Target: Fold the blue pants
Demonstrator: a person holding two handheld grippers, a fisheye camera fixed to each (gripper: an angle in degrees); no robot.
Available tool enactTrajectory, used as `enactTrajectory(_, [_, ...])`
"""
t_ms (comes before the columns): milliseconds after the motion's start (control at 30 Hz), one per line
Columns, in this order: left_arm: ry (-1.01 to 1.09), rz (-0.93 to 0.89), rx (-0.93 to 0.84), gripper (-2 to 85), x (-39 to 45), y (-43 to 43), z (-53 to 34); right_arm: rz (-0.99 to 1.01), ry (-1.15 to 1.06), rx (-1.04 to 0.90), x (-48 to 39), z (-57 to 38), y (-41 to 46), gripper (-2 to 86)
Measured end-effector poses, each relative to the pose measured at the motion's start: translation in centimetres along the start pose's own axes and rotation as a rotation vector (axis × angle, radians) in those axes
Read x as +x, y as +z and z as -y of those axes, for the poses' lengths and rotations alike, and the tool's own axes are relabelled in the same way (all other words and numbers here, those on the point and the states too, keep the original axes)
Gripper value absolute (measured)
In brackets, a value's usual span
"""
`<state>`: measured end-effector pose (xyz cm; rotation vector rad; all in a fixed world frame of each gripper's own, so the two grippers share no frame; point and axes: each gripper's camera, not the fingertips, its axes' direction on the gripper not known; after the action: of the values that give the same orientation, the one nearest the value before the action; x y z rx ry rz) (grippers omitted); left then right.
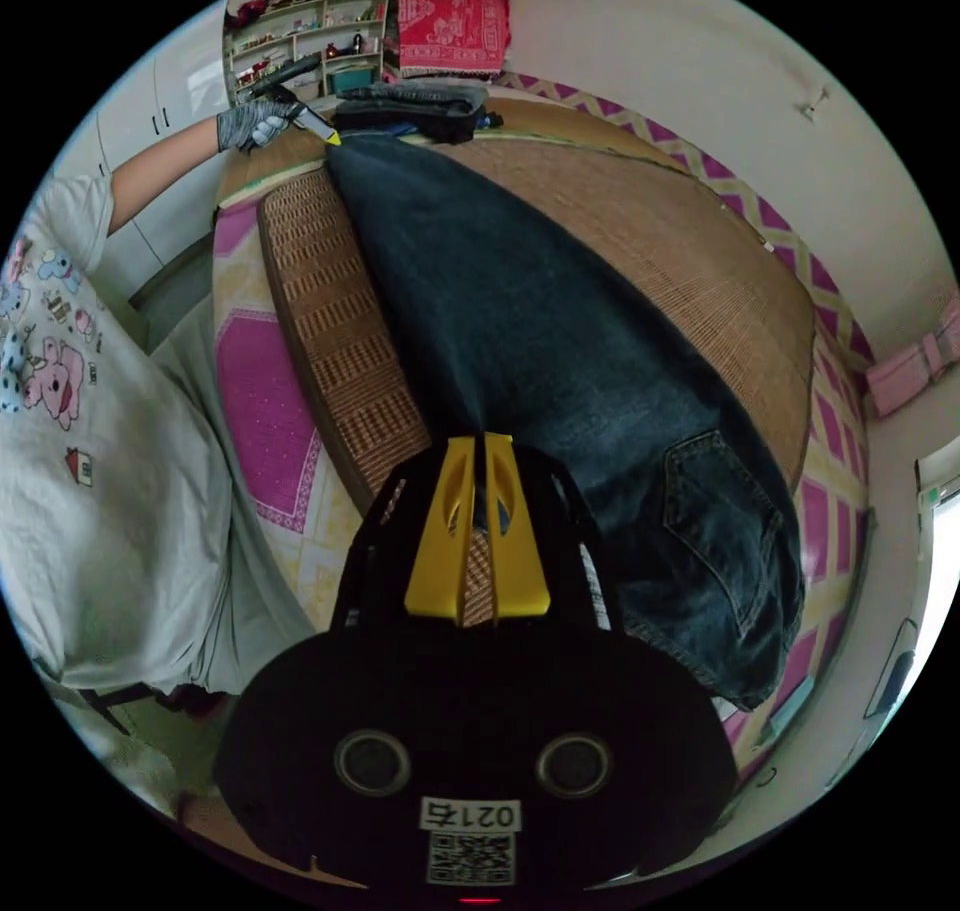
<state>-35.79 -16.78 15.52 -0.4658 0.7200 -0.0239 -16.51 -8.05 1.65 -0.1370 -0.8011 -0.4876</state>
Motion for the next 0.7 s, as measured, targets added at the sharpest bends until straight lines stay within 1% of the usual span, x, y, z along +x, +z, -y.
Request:
enactTrajectory(67, [0.009,0.028,-0.039,-0.4,-0.3,2.0,0.3,-0.022,0.005,0.028,-0.3,-0.4,0.1,-0.6])
enactTrajectory(167, [0.008,0.023,-0.014,0.0,-0.8,1.8,0.2,-0.026,0.019,0.040,-0.4,-1.2,-0.5,-0.7])
enactTrajectory(267, [0.004,0.062,0.015,0.1,-1.7,1.0,-0.7,-0.060,0.017,0.059,-1.0,-2.4,-0.4,-0.6])
enactTrajectory(333, [-0.058,0.183,0.091,-0.5,-2.9,-0.6,-2.5,-0.077,0.015,0.057,-1.3,-3.0,-0.6,-0.4])
enactTrajectory(367, [-0.063,0.170,0.116,-0.6,-3.0,-1.0,-3.1,-0.088,0.018,0.050,-1.5,-3.4,-1.0,-0.3])
enactTrajectory(433, [-0.104,-0.044,0.177,-0.3,-3.7,-1.5,-5.6,-0.072,0.050,0.072,-1.2,-4.4,-2.0,-0.1])
enactTrajectory(533, [-0.205,-0.263,0.271,2.0,-4.0,-0.9,-8.9,0.047,0.150,0.201,0.1,-6.7,-4.4,0.0])
enactTrajectory(567, [-0.234,-0.300,0.281,2.8,-4.2,-0.5,-9.5,0.086,0.190,0.243,0.6,-7.5,-5.0,0.1])
enactTrajectory(633, [-0.367,-0.477,0.305,6.1,-5.1,1.6,-11.3,0.115,0.236,0.292,1.0,-8.8,-5.8,0.1])
enactTrajectory(700, [-0.460,-0.590,0.299,8.6,-5.8,3.6,-12.2,0.154,0.269,0.339,1.2,-10.5,-6.5,0.0])
